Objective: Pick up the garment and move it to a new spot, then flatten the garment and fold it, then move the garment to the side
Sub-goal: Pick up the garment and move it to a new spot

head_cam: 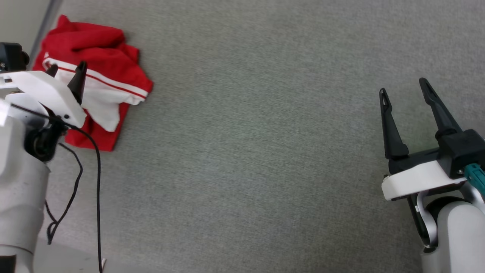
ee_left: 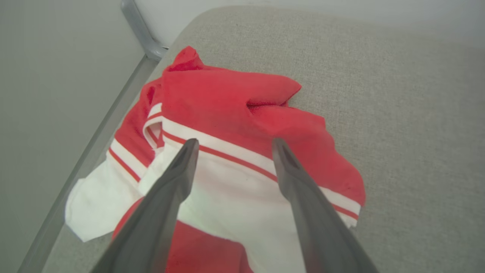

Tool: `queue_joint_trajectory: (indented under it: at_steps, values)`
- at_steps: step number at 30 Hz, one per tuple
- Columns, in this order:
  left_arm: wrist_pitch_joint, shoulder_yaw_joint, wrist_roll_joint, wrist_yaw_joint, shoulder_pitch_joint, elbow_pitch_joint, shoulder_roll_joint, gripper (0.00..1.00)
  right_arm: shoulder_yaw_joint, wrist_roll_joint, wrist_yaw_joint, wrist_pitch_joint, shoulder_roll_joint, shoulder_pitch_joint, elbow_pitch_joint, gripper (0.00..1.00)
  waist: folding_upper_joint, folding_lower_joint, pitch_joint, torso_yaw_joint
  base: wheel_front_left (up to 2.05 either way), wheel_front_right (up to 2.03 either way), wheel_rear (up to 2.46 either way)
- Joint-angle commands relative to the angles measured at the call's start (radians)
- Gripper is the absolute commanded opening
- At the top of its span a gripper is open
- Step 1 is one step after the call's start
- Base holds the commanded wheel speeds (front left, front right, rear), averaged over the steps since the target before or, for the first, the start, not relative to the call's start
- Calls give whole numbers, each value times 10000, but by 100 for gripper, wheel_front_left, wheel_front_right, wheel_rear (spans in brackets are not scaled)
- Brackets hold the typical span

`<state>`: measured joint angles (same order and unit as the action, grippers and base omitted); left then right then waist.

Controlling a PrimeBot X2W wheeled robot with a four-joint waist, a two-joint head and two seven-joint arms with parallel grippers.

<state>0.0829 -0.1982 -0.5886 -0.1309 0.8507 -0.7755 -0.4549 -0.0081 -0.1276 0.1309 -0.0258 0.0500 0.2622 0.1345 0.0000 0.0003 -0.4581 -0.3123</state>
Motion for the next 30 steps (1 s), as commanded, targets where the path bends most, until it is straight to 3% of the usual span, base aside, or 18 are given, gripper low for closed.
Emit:
queue_joint_trajectory:
  at_steps: [1,7,12,14,15,21,30]
  values:
    - [813,-230,-417,5,270,-397,-222,100,33,1,-3,-89,5,174,-41,100,0,-3,-402,378,0,0,0]
    - [3315,-986,-1347,5,628,-1339,-752,100,105,74,-3,-140,5,335,-127,100,0,-3,-722,621,0,0,0]
    - [4996,-1438,-2076,3,415,-1911,-616,100,101,74,-5,-126,5,486,-162,100,0,-3,-860,752,0,0,0]
    - [5146,-1489,-2255,5,392,-2019,-566,11,96,70,-3,-86,5,529,-177,100,0,-3,-867,804,0,0,0]
    - [4980,-1492,-2323,3,390,-2025,-586,0,75,63,-3,-91,5,517,-188,100,0,-3,-852,825,0,0,0]
    - [3487,-1501,-2234,3,477,-1931,-726,0,-6,96,-5,-149,5,400,-264,100,0,-3,-567,855,0,0,0]
    - [-610,-1584,-1678,5,339,-2232,-519,0,-168,472,-3,-377,4,-100,-631,100,0,-3,826,772,0,0,0]
